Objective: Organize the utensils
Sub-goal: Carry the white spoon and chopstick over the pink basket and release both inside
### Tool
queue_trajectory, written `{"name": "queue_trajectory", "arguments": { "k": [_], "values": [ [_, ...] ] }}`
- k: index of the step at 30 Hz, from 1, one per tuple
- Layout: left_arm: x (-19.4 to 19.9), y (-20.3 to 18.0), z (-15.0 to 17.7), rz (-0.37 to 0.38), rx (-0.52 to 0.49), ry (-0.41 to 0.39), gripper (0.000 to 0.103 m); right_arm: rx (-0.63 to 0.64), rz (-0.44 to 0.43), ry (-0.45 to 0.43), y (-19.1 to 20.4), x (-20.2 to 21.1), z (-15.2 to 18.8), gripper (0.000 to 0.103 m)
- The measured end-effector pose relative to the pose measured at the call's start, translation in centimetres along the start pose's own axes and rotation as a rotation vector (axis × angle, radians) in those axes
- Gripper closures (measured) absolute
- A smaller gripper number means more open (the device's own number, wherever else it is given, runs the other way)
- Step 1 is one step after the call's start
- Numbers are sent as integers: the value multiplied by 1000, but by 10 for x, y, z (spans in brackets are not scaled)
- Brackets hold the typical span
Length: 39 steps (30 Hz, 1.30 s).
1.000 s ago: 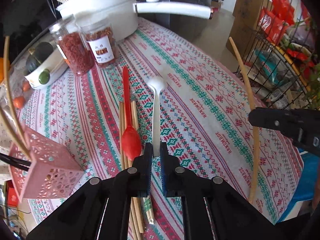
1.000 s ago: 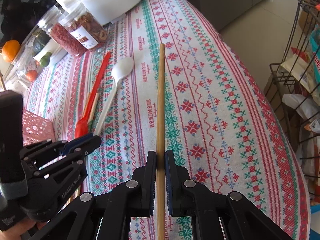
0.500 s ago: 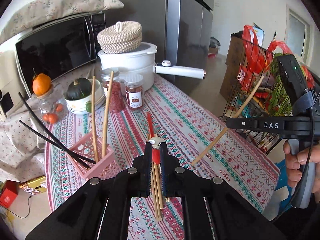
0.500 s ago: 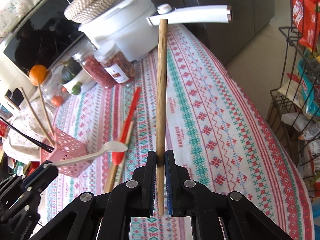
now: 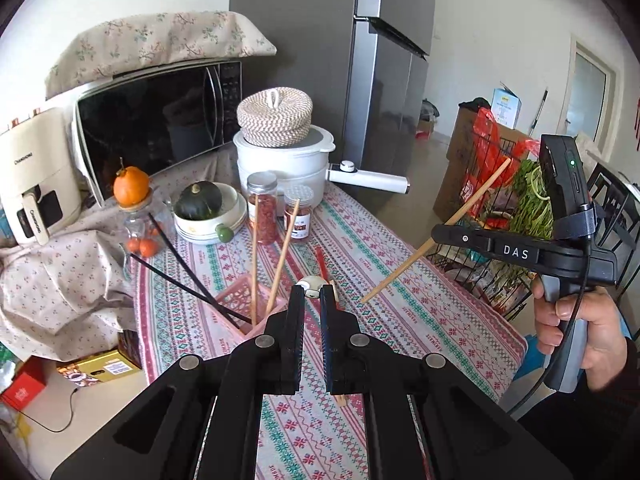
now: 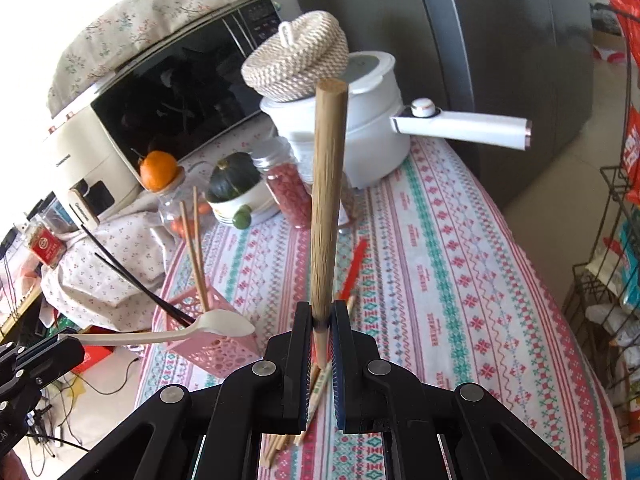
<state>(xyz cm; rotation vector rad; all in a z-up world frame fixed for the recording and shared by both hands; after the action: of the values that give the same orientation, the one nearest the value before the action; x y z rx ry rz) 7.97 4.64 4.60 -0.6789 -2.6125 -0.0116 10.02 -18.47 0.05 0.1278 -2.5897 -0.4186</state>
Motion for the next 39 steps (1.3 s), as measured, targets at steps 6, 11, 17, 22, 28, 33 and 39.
{"name": "queue_trajectory", "arguments": {
  "k": [6, 11, 17, 22, 28, 33, 39],
  "values": [
    [-2, 31, 0, -82, 7, 36, 96, 49, -70, -31, 34, 9, -9, 96],
    [-32, 47, 12, -122, 15, 130, 96, 57, -109, -43, 54, 9, -9, 96],
    [-69, 55, 18, -136, 4, 239, 96, 49, -134, -29, 67, -2, -7, 96],
    [-101, 63, 20, -122, 43, 281, 95, 34, -144, -36, 73, -9, -10, 96],
    [-111, 73, 23, -124, 155, 239, 79, 25, -170, -49, 84, -14, -13, 96],
    [-88, 77, 29, -133, 201, 182, 39, 32, -183, -49, 94, -21, -10, 96],
    [-66, 92, 59, -139, 279, 176, 20, 50, -192, -49, 108, -34, -7, 96]
  ]
}}
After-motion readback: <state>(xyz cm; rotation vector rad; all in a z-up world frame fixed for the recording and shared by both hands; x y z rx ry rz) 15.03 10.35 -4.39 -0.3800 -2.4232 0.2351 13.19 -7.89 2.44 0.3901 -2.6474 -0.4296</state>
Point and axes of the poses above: each gripper's, at about its wrist camera, not at the fingertips, and x roughly against the way its jaws point, y to its left, z to its underside, the point moved 5 cm from there along -x, roughly the way its jaws point, and after that the axes turned 13 degrees about -y, right-handed, at the moved point
